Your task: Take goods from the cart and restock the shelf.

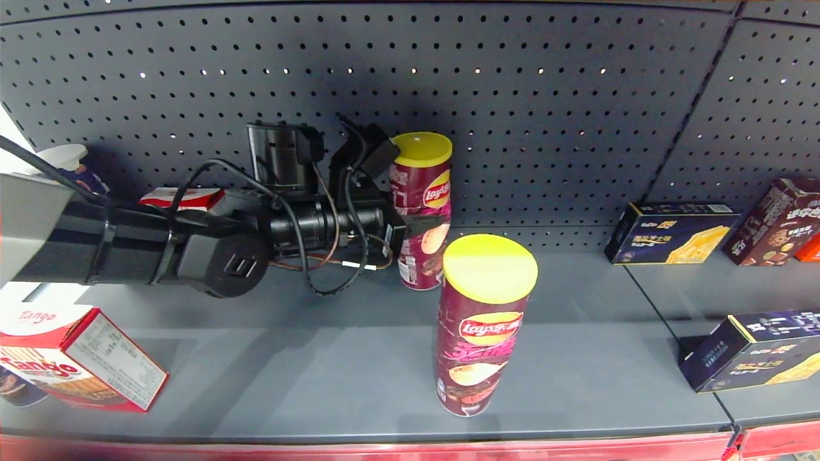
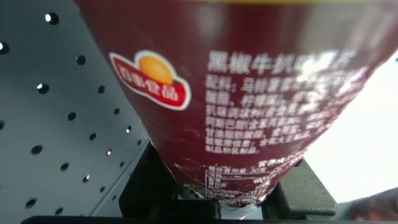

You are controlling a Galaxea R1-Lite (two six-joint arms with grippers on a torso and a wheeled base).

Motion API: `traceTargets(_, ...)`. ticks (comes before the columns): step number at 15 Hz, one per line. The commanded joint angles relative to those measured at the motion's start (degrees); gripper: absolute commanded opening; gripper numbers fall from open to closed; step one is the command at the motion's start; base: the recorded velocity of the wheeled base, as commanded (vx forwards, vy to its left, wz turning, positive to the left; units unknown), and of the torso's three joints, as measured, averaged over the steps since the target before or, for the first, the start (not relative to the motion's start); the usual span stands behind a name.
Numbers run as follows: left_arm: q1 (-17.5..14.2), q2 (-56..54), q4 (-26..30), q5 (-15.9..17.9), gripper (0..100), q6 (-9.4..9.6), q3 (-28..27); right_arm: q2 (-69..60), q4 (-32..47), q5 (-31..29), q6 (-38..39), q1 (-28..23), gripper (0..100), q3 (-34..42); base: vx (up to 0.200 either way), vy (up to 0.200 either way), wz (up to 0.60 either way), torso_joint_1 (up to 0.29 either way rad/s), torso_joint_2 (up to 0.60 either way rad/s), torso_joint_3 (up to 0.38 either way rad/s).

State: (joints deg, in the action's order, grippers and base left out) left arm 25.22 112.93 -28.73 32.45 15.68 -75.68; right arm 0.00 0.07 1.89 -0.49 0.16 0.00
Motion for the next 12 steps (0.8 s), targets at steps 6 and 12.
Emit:
traceTargets(6,1.32,4.05,-0.89,-0.11,0,-0.21,-1.66,0.09,0.01,0.04,-0.04,0.02,100,0.00,0.000,0.000,0.00,0.000,0.00,0.000)
traceTargets(12,2.02,4.84,-2.20,-0.20,100,0.67,-0.52,0.09,0.01,0.04,-0.04,0.02,100,0.00,0.000,0.000,0.00,0.000,0.00,0.000)
